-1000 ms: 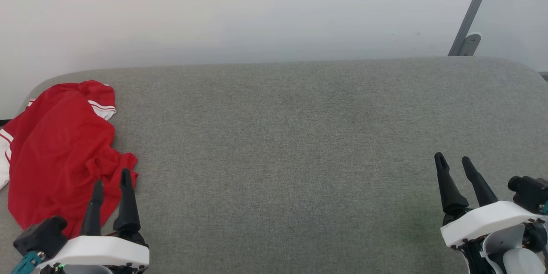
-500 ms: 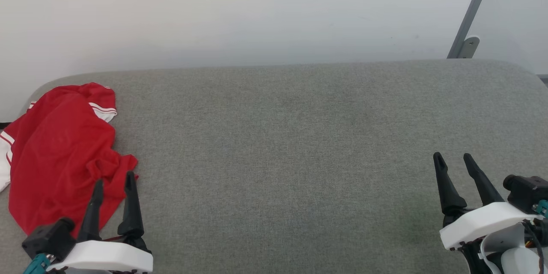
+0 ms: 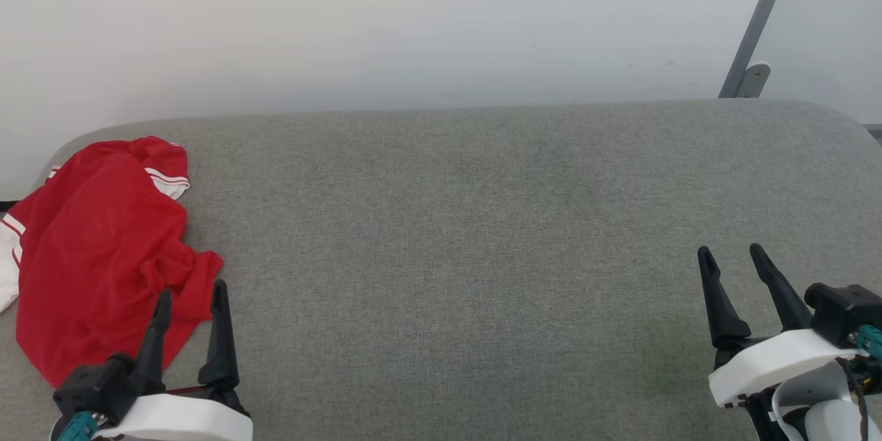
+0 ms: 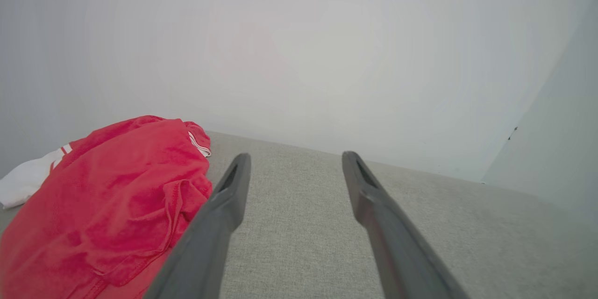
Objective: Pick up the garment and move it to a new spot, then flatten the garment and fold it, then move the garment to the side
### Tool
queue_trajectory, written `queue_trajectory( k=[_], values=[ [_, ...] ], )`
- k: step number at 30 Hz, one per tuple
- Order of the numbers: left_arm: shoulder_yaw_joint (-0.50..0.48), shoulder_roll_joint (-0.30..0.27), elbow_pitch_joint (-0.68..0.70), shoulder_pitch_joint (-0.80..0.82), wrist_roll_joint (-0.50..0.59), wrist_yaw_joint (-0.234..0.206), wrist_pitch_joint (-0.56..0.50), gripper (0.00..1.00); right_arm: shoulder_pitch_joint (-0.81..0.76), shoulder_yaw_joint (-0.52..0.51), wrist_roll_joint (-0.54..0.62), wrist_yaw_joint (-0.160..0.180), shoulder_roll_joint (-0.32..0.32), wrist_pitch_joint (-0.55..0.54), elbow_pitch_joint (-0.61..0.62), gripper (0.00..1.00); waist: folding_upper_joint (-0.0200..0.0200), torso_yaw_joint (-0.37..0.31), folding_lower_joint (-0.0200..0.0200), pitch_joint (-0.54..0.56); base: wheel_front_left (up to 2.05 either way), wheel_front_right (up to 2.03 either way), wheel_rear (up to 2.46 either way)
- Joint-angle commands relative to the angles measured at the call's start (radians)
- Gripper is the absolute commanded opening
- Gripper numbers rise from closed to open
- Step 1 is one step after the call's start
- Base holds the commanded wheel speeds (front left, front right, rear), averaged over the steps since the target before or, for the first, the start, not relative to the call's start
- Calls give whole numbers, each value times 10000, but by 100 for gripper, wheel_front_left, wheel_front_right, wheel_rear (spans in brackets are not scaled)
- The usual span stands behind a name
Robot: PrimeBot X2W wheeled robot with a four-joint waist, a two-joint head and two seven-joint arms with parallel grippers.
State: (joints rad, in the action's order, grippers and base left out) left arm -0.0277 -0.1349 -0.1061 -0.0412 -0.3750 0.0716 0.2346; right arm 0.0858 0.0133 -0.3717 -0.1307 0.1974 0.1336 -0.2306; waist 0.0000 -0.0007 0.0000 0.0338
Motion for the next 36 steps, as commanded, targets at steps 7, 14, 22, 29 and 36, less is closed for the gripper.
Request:
queue_trajectory(
  k=[7, 14, 22, 29, 36],
  values=[
    [64, -130, 76, -84, 532, 53, 204, 100, -63, 56, 574, 0, 77, 225, 132, 100, 0, 13, 0, 23, 0, 0, 0],
    [115, -195, 67, -100, 862, 97, 321, 100, -60, 83, 980, 0, 120, 387, 148, 100, 0, 13, 0, 49, 0, 0, 0],
    [148, -248, -19, -29, 738, 128, 321, 100, -62, 44, 980, 0, 87, 450, 155, 100, 0, 8, 0, 57, 0, 0, 0],
    [162, -278, -54, -23, 664, 156, 321, 100, -144, -11, 1040, 0, 76, 488, 157, 100, 0, -3, 0, 83, 0, 0, 0],
    [91, -291, -183, 19, 559, 31, 250, 100, -167, 46, 1034, 0, 77, 467, 191, 100, 0, 159, 0, 115, 0, 0, 0]
  ],
)
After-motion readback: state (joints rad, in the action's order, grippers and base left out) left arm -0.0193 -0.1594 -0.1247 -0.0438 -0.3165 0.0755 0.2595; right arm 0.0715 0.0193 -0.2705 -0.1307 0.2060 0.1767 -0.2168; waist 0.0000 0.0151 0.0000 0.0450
